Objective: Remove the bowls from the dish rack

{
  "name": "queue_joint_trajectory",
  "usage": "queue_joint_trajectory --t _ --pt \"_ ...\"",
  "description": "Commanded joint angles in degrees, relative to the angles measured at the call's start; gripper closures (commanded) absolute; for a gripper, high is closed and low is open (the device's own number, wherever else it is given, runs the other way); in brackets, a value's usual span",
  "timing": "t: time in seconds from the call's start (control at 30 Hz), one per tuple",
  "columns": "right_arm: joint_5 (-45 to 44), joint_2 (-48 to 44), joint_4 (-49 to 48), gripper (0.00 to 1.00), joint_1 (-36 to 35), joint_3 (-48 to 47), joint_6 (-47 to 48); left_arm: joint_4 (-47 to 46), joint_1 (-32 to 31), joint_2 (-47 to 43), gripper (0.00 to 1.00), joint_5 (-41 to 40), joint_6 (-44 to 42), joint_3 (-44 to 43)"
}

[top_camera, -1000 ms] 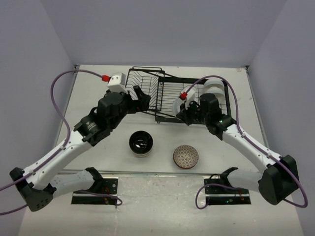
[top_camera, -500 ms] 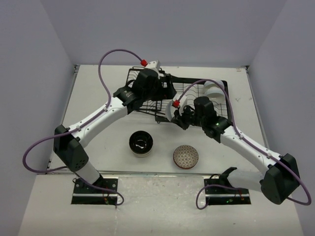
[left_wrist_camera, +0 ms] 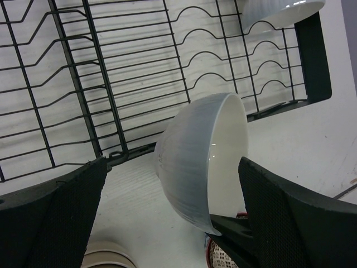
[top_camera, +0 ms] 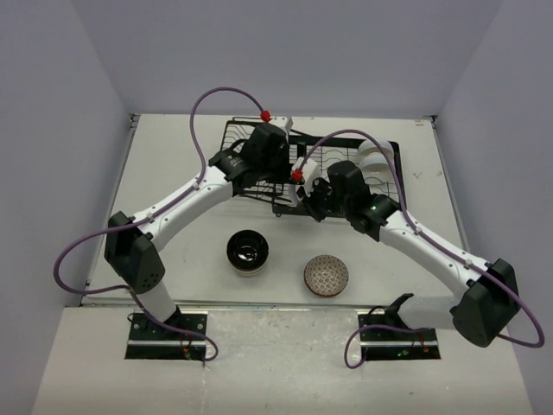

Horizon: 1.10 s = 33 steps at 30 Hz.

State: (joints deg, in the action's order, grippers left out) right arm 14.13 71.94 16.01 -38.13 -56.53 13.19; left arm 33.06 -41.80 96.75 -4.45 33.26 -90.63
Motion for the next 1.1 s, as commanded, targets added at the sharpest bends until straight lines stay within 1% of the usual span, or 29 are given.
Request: queue_joint_trajectory --t 0.0,0.13,0.3,0.37,0.47,0.5,0.57,0.6,0.67,0.7,0.73,0.77,0.97,1.0,1.03,1.07 --pt "-2.79 1.35 1.47 1.0 -0.28 -5.69 1.93 1.39 -0.12 1.25 0.0 1.55 -2.93 -3.85" --pt "-5.33 3.11 6.21 1.0 -0.72 -9.63 1.84 3.68 -0.47 2.74 0.0 -2.13 -4.43 -4.99" --pt "-9.9 4.26 10.7 1.0 -2.56 -12.37 2.19 5.0 -0.65 5.02 0.02 -3.9 -5.39 -5.61" --pt "-10.44 4.35 11.23 1.0 -2.91 -12.72 2.28 4.91 -0.82 5.9 0.05 -3.38 -5.31 -6.13" --pt "-12.02 4.96 12.2 1.0 -3.53 -13.6 2.37 5.0 -1.53 7.22 0.14 -3.11 -5.57 -7.19" --pt "-12.72 5.05 12.72 1.0 -3.7 -14.04 2.37 5.0 -1.7 7.49 0.23 -2.85 -5.66 -7.45" --pt "-13.16 5.49 13.25 1.0 -4.14 -14.39 2.45 5.09 -2.14 8.1 0.31 -3.02 -5.83 -8.24" --pt "-13.34 5.66 13.17 1.0 -4.32 -14.48 2.37 5.09 -2.32 8.28 0.4 -3.46 -5.83 -8.42" --pt "-13.95 5.75 12.73 1.0 -4.58 -14.31 2.37 5.09 -2.5 8.54 0.46 -3.64 -5.75 -8.69" --pt "-13.95 6.01 12.82 1.0 -4.76 -14.31 2.37 5.09 -2.67 8.72 0.54 -3.81 -5.75 -8.69" --pt "-15.43 6.28 12.82 1.0 -4.76 -14.48 2.28 5.09 -2.76 9.07 0.58 -3.73 -5.75 -8.86" --pt "-15.62 6.72 13.08 1.0 -4.94 -14.66 2.28 5.09 -2.93 9.16 0.65 -3.81 -5.75 -8.95" --pt "-17.03 7.51 12.47 1.0 -5.29 -14.31 2.1 5.09 -3.46 10.91 0.89 -3.02 -5.57 -9.65" --pt "-17.2 7.42 12.29 1.0 -5.29 -14.05 2.1 5.09 -3.55 11.09 0.97 -2.85 -5.57 -9.65" --pt "-17.47 7.16 12.03 1.0 -5.29 -13.87 2.1 5.0 -3.55 11.35 1.0 -2.76 -5.48 -9.65" --pt "-17.56 6.99 11.59 1.0 -5.2 -13.61 2.1 5.0 -3.55 11.62 1.0 -2.67 -5.48 -9.57"
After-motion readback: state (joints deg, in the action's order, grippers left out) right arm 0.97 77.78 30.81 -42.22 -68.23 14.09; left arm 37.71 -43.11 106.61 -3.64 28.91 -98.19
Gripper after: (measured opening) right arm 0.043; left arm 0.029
